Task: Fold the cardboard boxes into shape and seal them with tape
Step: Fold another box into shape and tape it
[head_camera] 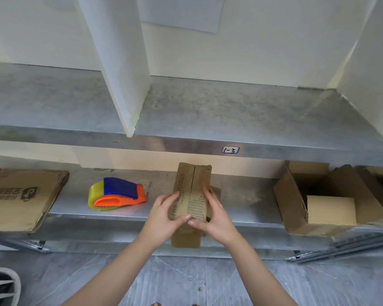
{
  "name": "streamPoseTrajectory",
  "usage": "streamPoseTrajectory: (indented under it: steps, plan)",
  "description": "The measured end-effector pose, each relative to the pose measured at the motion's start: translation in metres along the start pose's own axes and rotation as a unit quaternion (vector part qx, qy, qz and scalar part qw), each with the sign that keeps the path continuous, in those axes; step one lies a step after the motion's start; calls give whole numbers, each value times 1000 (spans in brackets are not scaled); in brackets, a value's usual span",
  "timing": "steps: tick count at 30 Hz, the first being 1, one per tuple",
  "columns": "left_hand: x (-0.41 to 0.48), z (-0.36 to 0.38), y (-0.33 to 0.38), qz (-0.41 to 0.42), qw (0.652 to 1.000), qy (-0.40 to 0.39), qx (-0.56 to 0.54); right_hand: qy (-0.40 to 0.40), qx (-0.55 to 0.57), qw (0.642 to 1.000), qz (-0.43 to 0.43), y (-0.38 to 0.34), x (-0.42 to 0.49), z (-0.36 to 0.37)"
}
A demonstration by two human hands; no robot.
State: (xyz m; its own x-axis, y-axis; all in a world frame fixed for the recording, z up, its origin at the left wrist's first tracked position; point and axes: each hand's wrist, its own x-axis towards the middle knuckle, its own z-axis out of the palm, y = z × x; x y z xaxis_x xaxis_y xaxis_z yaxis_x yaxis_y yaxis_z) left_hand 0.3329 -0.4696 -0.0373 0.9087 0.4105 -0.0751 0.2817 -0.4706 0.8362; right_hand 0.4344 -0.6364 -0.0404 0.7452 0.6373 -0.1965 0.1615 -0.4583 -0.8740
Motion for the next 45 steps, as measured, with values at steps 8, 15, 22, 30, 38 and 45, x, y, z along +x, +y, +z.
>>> streamPoseTrajectory:
  steps: [8, 15, 22, 30, 38, 45]
  plan:
    - [19, -6, -2, 19, 999, -34, 27, -4, -57, 998, -18, -1, 26, -16]
    - [8, -16, -9, 88, 959, -76, 258, 32, -236, 961, -140, -2, 0, -17]
    - [-1, -16, 4, 137, 940, -61, 306, 48, -322, 929, -175, -39, -5, 2]
    - [0, -146, -71, 198, 877, -13, 438, 15, -352, 914, -199, -90, 20, 99]
    - [30, -200, -125, 170, 869, -63, 461, 25, -330, 938, -102, -78, 51, 179]
    - [58, -191, -135, 129, 889, -114, 424, 27, -317, 948, 15, -46, 77, 180]
